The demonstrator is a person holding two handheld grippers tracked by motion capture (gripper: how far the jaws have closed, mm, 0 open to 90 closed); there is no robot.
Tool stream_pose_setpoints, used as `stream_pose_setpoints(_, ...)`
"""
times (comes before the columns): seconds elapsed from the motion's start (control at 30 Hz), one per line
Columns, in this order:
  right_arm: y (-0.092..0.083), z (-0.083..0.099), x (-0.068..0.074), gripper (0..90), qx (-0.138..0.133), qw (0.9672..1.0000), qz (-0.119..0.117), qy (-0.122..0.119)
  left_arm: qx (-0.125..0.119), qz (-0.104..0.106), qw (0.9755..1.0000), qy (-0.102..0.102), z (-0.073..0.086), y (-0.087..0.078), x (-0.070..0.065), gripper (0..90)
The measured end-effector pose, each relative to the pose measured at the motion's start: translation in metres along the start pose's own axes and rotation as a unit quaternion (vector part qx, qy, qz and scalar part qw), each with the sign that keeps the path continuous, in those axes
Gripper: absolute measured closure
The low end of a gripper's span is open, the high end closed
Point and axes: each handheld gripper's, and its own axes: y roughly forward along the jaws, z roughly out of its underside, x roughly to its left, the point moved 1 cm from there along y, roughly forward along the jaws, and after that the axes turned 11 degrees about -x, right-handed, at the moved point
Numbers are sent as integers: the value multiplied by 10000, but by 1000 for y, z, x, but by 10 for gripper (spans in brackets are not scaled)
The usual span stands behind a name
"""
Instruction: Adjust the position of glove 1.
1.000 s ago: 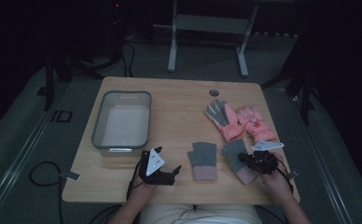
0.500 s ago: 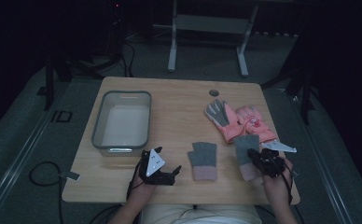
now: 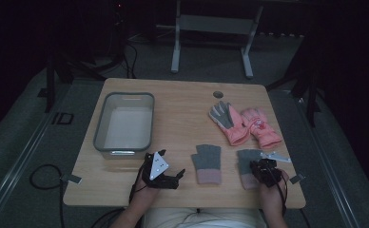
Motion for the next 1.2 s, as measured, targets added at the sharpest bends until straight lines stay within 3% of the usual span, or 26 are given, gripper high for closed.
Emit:
stream_pose_setpoints(0.13, 0, 0, -1, 753, -19, 10000, -39, -8, 1, 10, 10000, 13, 0, 0, 0, 18)
stream_pose_setpoints(0.2, -4, -5, -5, 706, -56, 9998, -180, -44, -6, 6, 10000, 13, 0, 0, 0, 18)
stream_pose_setpoints(0.3, -10, -15, -9, 687, -107, 9968, -579, -544, -12, 0, 10000, 7, 0, 0, 0, 17)
stream_pose_setpoints(0.4, -16, -24, -14, 684, -205, 9879, -994, -1170, -6, -2, 10000, 9, 0, 0, 0, 17)
stream_pose_setpoints(0.53, -19, -32, -22, 652, -160, 9749, -1454, -1678, 4, -9, 10000, 3, 0, 0, 0, 18)
stream_pose_setpoints(0.63, -17, -34, -26, 640, -80, 9661, -1811, -1838, -6, -16, 10000, -2, 0, 0, 0, 18)
stream_pose_setpoints(0.73, -9, -31, -28, 638, 37, 9614, -1960, -1930, 0, -10, 10000, -12, 0, 1, 0, 18)
stream_pose_setpoints(0.9, 4, -13, -35, 615, 333, 9636, -1949, -1797, -11, -17, 10000, 6, 0, 0, 0, 18)
stream_pose_setpoints(1.03, 5, -8, -38, 616, 330, 9662, -1937, -1667, -8, -27, 10000, 14, 0, 0, -1, 17)
stream_pose_setpoints(1.13, 6, -8, -37, 656, 340, 9666, -1931, -1651, -2, -25, 10000, 8, 0, 0, 0, 17)
stream_pose_setpoints(1.2, 7, -9, -35, 729, 388, 9684, -1876, -1597, 10, -23, 10000, 6, 0, 0, 0, 18)
